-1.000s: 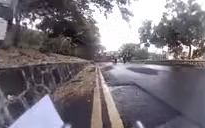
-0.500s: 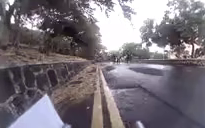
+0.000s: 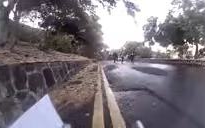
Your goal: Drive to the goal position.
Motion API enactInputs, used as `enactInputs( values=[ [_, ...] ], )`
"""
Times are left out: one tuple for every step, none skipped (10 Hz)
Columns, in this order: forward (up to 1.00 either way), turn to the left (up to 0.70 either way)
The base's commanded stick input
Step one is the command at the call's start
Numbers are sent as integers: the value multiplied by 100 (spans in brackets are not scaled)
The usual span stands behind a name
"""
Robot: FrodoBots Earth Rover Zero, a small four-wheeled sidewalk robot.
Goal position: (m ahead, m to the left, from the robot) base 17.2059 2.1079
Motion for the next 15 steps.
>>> enactInputs(
  values=[
    [50,-37],
    [50,-30],
    [50,-20],
    [50,-30],
    [50,-41],
    [50,-50],
    [50,-50],
    [50,-41],
    [50,-21],
    [50,-46],
    [50,-25],
    [50,0],
    [50,0],
    [50,-25],
    [50,-47]
  ],
)
